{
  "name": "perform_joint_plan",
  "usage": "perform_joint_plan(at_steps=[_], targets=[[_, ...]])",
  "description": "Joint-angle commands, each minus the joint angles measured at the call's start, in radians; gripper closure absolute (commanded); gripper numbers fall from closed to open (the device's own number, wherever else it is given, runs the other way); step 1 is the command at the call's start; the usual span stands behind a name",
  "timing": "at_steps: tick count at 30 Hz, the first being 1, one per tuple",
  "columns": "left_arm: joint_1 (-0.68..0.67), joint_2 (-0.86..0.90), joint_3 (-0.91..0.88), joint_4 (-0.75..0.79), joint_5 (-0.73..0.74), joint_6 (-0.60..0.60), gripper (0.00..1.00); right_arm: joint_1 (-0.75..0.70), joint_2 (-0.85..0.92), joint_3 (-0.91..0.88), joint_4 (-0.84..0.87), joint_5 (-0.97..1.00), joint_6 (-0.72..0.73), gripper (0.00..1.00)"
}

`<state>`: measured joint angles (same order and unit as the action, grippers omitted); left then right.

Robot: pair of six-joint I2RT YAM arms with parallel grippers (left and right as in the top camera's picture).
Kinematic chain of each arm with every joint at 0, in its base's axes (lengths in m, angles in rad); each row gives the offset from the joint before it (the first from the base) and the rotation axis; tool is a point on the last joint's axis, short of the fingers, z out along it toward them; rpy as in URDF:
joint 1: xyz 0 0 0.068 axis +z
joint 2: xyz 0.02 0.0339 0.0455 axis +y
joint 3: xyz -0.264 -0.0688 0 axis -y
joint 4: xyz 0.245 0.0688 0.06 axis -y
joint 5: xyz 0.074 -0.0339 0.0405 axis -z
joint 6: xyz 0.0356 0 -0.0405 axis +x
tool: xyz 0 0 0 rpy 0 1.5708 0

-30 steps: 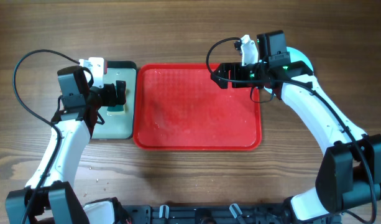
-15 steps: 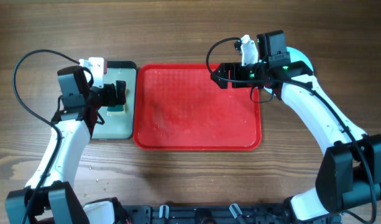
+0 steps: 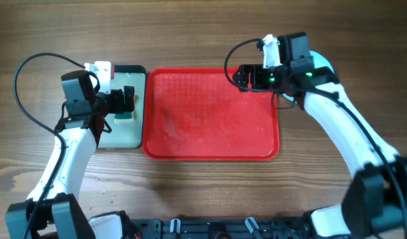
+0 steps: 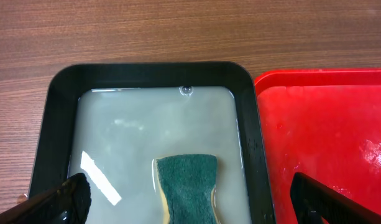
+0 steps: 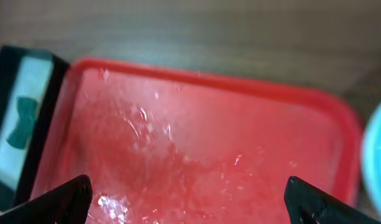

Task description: Clean dirty plates on tray and stack at the side

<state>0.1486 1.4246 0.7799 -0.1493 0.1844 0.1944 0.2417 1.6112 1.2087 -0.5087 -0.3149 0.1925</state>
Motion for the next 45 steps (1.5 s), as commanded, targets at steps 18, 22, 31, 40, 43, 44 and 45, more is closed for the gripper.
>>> perform_joint_plan(at_steps=[18, 22, 31, 40, 43, 44, 45], targets=[[-0.003, -0.007, 0.014, 0.003, 0.005, 0.001, 0.00, -0.021, -1.165, -0.974, 0.911, 0.147, -0.241, 0.00], [-0.003, -0.007, 0.014, 0.003, 0.005, 0.001, 0.00, -0.101, -1.352, -1.066, 0.910, 0.135, -0.176, 0.00], [-0.003, -0.007, 0.014, 0.003, 0.005, 0.001, 0.00, -0.206, -1.576, -1.155, 0.759, 0.108, -0.062, 0.00], [-0.003, -0.007, 0.014, 0.003, 0.005, 0.000, 0.00, -0.248, -1.609, -1.204, 0.699, 0.063, -0.195, 0.00], [-0.003, -0.007, 0.014, 0.003, 0.005, 0.001, 0.00, -0.248, -1.609, -1.204, 0.544, 0.069, -0.306, 0.00], [-0.003, -0.007, 0.014, 0.003, 0.005, 0.001, 0.00, -0.248, -1.609, -1.204, 0.525, 0.081, -0.292, 0.00], [-0.003, -0.007, 0.014, 0.003, 0.005, 0.000, 0.00, -0.248, -1.609, -1.204, 0.526, 0.082, -0.286, 0.00]])
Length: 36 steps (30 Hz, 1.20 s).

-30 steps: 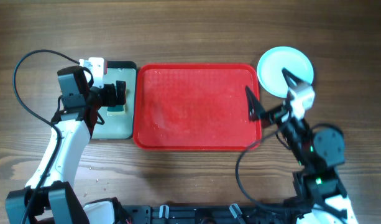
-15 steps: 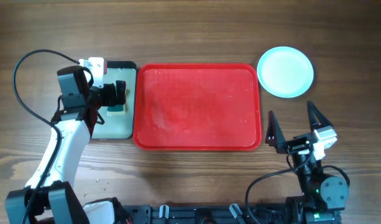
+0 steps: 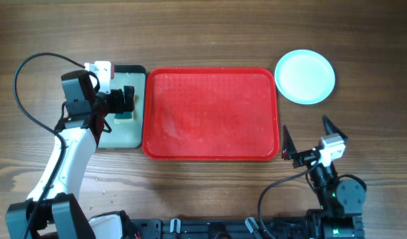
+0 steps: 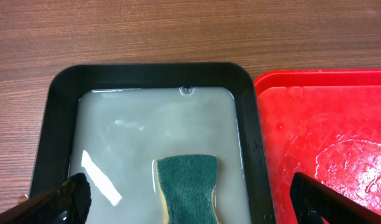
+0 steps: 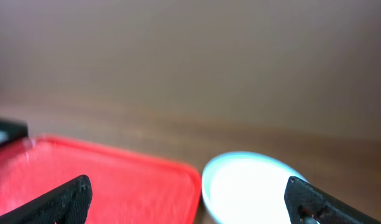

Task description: Clean dirty plates on tray and stack at the side

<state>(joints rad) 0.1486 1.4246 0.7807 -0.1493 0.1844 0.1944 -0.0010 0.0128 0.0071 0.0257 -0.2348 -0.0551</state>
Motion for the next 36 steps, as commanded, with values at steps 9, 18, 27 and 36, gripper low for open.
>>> perform_joint_plan(at_steps=[9, 18, 27, 36], targets=[[-0.003, -0.007, 0.013, 0.003, 0.005, 0.001, 0.00, -0.005, -0.009, -0.002, -0.008, 0.002, -0.048, 0.00], [-0.003, -0.007, 0.013, 0.003, 0.005, 0.001, 0.00, -0.005, -0.009, -0.002, -0.008, 0.002, -0.048, 0.00], [-0.003, -0.105, 0.012, -0.005, 0.005, 0.001, 0.00, -0.005, -0.009, -0.002, -0.008, 0.002, -0.048, 0.00], [-0.002, -0.732, 0.012, -0.037, -0.003, 0.001, 0.00, -0.005, -0.009, -0.002, -0.008, 0.002, -0.048, 0.00]])
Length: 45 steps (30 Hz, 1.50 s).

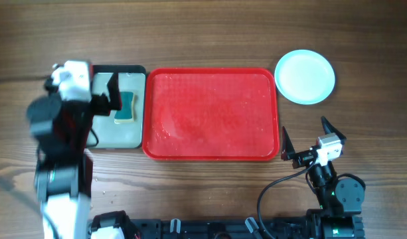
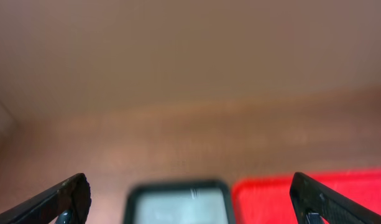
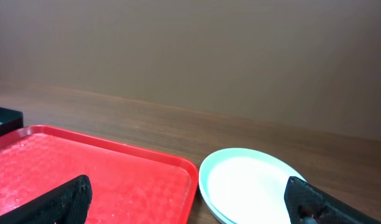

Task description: Clean dirty plates on tray and stack at the side

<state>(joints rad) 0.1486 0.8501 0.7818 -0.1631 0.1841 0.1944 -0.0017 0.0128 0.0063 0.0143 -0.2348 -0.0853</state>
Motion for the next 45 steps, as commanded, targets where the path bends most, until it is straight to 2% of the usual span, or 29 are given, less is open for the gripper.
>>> perform_joint_plan(at_steps=[1, 6, 13, 17, 20, 22, 24, 27, 30, 31, 33, 37, 41, 45], targets=[[-0.002, -0.240, 0.011, -0.046, -0.003, 0.001, 0.00, -0.005, -0.009, -0.001, 0.003, 0.002, -0.018, 0.00], [-0.002, -0.406, 0.011, -0.101, -0.002, 0.000, 0.00, -0.005, -0.009, -0.001, 0.003, 0.002, -0.018, 0.00], [-0.002, -0.680, 0.003, -0.446, 0.001, 0.001, 0.00, -0.005, -0.009, -0.001, 0.003, 0.002, -0.019, 0.00], [-0.002, -0.835, 0.003, -0.558, 0.002, 0.001, 0.00, -0.005, -0.009, -0.001, 0.003, 0.002, -0.019, 0.00], [-0.004, -0.846, -0.013, -0.600, 0.002, 0.001, 0.00, -0.005, -0.009, -0.001, 0.003, 0.002, -0.019, 0.00], [-0.024, -0.846, -0.050, -0.566, 0.006, 0.001, 0.00, -0.005, -0.009, -0.001, 0.003, 0.002, -0.019, 0.00], [-0.056, -0.846, -0.115, -0.437, 0.006, 0.000, 0.00, -0.005, -0.009, -0.001, 0.003, 0.002, -0.018, 0.00], [-0.074, -0.846, -0.271, -0.079, 0.060, 0.000, 0.00, -0.005, -0.009, -0.001, 0.003, 0.002, -0.018, 0.00], [-0.074, -0.846, -0.497, 0.388, 0.120, 0.000, 0.00, -0.005, -0.009, -0.001, 0.003, 0.002, -0.019, 0.00], [-0.074, -0.846, -0.576, 0.499, 0.123, 0.000, 0.00, -0.005, -0.009, -0.001, 0.003, 0.002, -0.019, 0.00], [-0.074, -0.846, -0.673, 0.600, 0.123, 0.000, 0.00, -0.005, -0.009, -0.001, 0.003, 0.002, -0.019, 0.00], [-0.074, -0.846, -0.776, 0.633, 0.122, 0.000, 0.00, -0.005, -0.009, -0.001, 0.003, 0.002, -0.019, 0.00], [-0.074, -0.846, -0.776, 0.452, 0.044, -0.005, 0.00, -0.005, -0.009, -0.001, 0.003, 0.002, -0.019, 0.01], [-0.074, -0.846, -0.776, 0.256, -0.175, -0.159, 0.00, -0.005, -0.009, -0.001, 0.003, 0.002, -0.019, 0.00]])
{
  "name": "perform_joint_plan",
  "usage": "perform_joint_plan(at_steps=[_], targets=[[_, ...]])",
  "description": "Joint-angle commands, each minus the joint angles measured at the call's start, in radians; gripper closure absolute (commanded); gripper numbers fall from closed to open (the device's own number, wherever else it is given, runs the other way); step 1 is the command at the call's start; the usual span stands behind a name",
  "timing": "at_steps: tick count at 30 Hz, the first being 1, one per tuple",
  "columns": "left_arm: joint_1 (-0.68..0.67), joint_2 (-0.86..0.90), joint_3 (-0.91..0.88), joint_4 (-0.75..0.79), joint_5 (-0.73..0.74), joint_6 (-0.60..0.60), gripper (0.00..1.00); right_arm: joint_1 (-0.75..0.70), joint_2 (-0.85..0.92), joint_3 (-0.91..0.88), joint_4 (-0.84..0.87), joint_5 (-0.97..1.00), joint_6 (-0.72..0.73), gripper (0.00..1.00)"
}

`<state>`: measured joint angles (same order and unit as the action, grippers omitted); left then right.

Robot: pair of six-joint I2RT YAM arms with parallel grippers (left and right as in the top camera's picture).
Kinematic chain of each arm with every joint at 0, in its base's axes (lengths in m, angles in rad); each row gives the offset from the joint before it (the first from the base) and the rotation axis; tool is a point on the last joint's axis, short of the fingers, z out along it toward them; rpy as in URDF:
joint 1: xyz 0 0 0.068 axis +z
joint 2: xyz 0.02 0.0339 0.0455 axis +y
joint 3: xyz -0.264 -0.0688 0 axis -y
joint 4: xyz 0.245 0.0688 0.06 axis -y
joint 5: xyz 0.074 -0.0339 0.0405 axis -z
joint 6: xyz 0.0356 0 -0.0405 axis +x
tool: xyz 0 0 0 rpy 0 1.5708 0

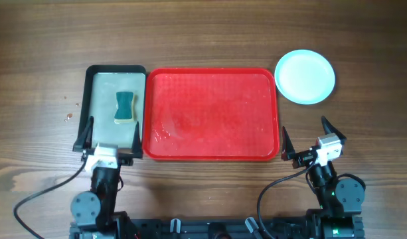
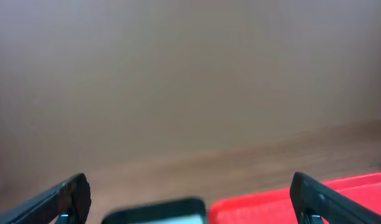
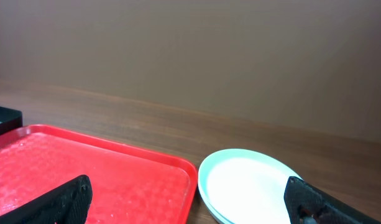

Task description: Clean dirty plates on tray and stack at the side

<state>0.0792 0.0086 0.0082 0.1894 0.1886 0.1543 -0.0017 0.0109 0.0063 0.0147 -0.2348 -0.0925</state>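
The red tray [image 1: 210, 113] lies wet in the middle of the table with no plates on it. A stack of pale blue plates [image 1: 305, 76] sits on the table to its right, also seen as plates [image 3: 252, 186] in the right wrist view. My left gripper [image 1: 105, 147] is parked low at the table's front left, open and holding nothing. My right gripper [image 1: 309, 146] is parked at the front right, open as well. The left wrist view is blurred and shows the tray's corner [image 2: 289, 199].
A black basin [image 1: 117, 106] of cloudy water stands left of the tray, with a green sponge [image 1: 125, 107] floating in it. A few water drops lie on the wood left of the basin. Both arms are folded at the front edge.
My left arm has drawn back from over the basin to its folded pose at the front left. The right arm, the plates and the sponge are unchanged.
First my right gripper was open over the tray's far right corner and my left hovered open over the sponge in the basin. Then the right arm was folded at the front right, baring the plate stack. The left arm then lifted, and now it is folded too.
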Motion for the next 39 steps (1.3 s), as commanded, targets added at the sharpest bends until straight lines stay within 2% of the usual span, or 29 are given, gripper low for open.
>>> perform_joint_plan(at_steps=[1, 3, 9, 39], targets=[[-0.004, -0.005, -0.003, -0.145, -0.191, -0.119, 0.00, -0.005, -0.007, -0.001, 0.003, 0.002, -0.012, 0.00], [-0.004, -0.005, -0.003, -0.262, -0.194, -0.141, 0.00, -0.005, -0.007, -0.001, 0.003, 0.002, -0.012, 0.00], [-0.004, -0.005, -0.003, -0.262, -0.212, -0.201, 0.00, -0.005, -0.007, -0.001, 0.003, 0.002, -0.012, 0.00], [-0.005, -0.005, -0.003, -0.262, -0.205, -0.200, 0.00, -0.005, -0.007, -0.001, 0.003, 0.002, -0.012, 0.00]])
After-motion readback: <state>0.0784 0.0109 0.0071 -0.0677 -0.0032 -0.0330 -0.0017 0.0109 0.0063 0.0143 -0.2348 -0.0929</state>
